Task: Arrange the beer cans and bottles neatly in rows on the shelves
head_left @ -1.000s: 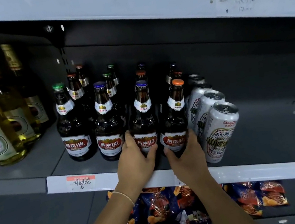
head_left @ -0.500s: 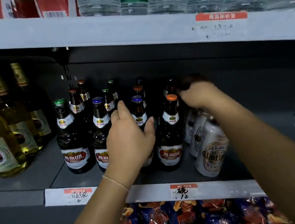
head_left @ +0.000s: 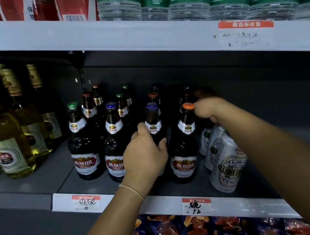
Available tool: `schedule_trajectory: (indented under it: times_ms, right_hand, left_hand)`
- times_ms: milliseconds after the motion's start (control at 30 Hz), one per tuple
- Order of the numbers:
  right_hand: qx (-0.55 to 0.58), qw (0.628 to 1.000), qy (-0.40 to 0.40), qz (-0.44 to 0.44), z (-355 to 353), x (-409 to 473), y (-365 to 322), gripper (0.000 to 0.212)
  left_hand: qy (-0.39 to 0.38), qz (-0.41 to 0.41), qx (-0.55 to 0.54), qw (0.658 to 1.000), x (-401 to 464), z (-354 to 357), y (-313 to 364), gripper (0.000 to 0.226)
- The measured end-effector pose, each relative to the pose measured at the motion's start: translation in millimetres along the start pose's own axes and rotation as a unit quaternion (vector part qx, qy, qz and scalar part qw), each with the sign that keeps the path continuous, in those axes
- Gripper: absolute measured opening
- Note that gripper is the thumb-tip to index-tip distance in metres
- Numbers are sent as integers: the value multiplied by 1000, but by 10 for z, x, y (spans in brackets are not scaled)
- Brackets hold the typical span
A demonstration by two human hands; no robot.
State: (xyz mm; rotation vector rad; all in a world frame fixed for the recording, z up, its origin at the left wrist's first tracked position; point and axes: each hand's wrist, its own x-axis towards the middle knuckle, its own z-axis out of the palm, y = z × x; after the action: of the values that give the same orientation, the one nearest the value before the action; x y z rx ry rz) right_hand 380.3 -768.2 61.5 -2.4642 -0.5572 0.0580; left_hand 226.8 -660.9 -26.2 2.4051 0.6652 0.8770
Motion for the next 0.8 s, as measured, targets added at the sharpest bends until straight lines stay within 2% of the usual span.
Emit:
schedule_trajectory:
  times_ms: [333,400,433,500,533,567,633,700,733,800]
  right_hand:
    - [-9,999,2,-42,44,140,72,23]
    - [40,998,-33,-37,-19,154,85,9]
    - [85,994,-66,-29,-84,153,78,10]
    - [183,976,-116,-9,-240,190,47,34]
    - [211,971,-108,-3,-308,230,23,48]
    - [226,971,-81,-4,-354,270,-6,52]
    - [197,980,18,-16,-371,374,-50,41]
    - [117,991,63,-20,-303,439,-90,32]
    - [99,994,49,-13,-245,487,-93,26]
    - [132,991,-19,21,-162,541,-106,15]
  left_hand:
    - [12,14,-1,1000,2,52,-38,66]
    - [15,15,-2,1000,-2,57,-40,65]
    - [17,16,-1,1000,-4,58,-40,65]
    - [21,17,2,1000,-10,66,-44,66]
    - [23,18,4,1000,-12,74,-46,67]
    - [26,18,7,999,-14,81,-47,67]
    - [30,17,12,999,-11,95,-46,68]
    - [30,16,16,999,-9,109,-50,71]
    - [28,14,15,999,-9,113,-56,72]
    - [22,13,11,1000,-1,126,-74,74]
